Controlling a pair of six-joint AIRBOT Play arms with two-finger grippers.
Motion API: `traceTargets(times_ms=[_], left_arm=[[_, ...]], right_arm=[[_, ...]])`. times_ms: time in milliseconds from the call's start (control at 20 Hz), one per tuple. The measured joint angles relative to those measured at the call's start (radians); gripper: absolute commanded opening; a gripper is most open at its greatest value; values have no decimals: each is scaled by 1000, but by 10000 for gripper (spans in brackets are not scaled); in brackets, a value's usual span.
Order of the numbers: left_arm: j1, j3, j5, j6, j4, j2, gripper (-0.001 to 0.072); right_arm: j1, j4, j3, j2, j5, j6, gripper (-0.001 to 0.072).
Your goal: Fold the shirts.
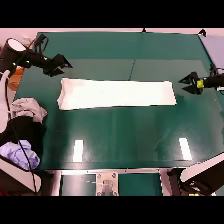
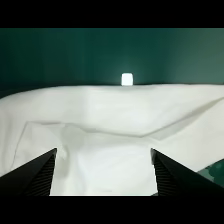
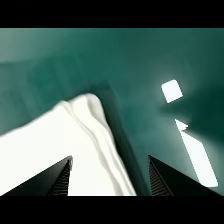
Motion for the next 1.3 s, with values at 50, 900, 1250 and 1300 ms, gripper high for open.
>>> traceTargets(times_ms=[50,900,1250,1300], left_arm=[[-2,4,-11,-1,-1,0,533],[-452,11,245,60,-6,-119,22],[-687,34,592,57,-139,-280,22],[-705,58,613,56,-161,-307,22]], right_arm=[[-4,-4,2,-16,25,-19,542],[124,80,256,-69,393,-73,13],[134,99,332,124,523,-26,13],[134,109,334,146,532,-24,13]])
